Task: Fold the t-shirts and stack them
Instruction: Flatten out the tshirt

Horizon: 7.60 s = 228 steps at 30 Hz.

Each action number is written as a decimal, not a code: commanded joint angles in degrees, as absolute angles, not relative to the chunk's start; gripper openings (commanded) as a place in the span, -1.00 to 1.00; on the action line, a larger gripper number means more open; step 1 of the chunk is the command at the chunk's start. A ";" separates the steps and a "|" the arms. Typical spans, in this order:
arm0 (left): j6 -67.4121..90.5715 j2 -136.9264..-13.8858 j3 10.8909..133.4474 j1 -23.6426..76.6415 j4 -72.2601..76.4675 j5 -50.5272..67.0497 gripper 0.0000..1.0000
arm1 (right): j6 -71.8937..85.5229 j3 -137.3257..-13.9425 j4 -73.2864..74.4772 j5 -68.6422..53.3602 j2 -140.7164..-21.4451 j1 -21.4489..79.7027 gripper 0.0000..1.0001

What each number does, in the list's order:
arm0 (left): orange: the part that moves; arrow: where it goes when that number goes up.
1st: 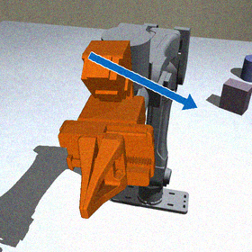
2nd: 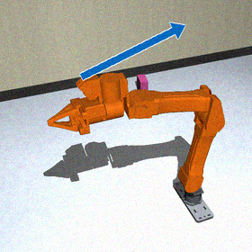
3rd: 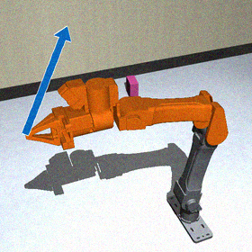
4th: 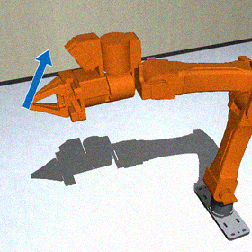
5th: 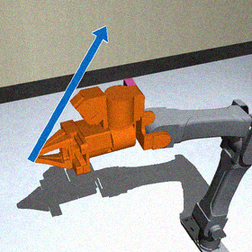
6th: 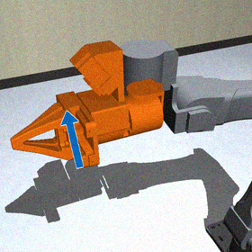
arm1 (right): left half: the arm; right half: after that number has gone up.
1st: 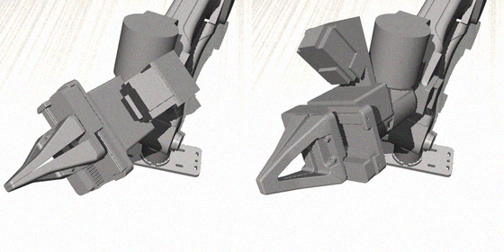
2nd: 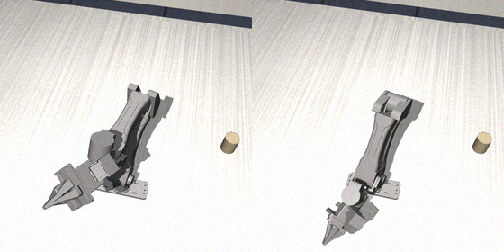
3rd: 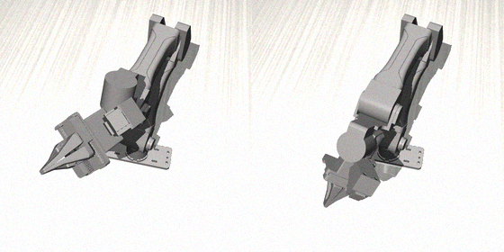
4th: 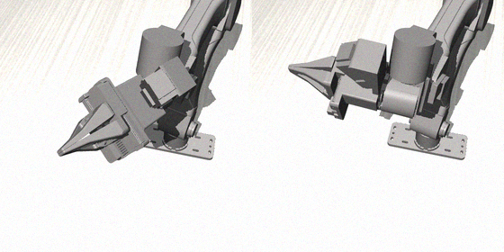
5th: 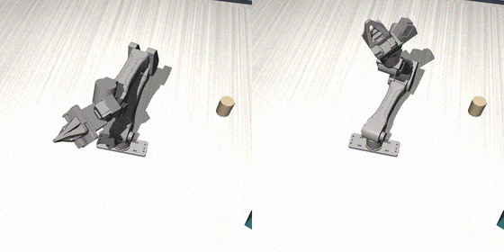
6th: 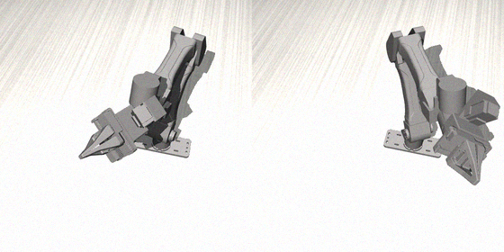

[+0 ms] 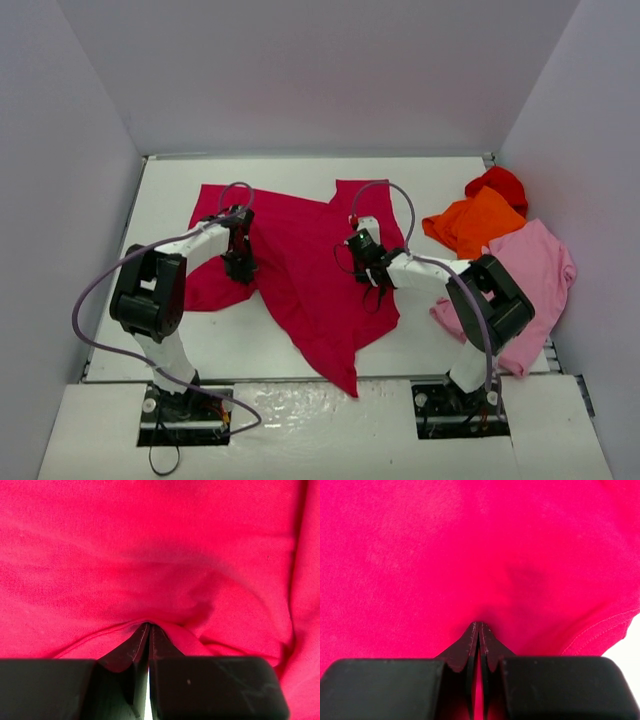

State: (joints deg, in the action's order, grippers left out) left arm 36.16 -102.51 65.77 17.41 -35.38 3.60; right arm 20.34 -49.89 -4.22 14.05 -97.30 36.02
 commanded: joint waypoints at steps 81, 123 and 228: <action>38.71 -88.54 58.81 14.94 -25.71 0.13 0.34 | 50.87 -35.27 19.10 15.29 -57.20 58.66 -0.10; 38.84 -91.20 57.47 15.55 -24.20 3.15 0.12 | 41.92 -38.81 6.67 12.39 -74.46 64.80 -1.00; 30.67 -101.86 72.06 14.75 -13.37 -0.81 -0.19 | 18.76 -57.72 -13.15 3.36 -107.48 18.53 -1.00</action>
State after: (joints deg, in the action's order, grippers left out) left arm 32.15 -110.26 75.53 15.01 -20.82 4.02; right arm 19.58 -61.66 -13.54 2.49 -109.52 18.83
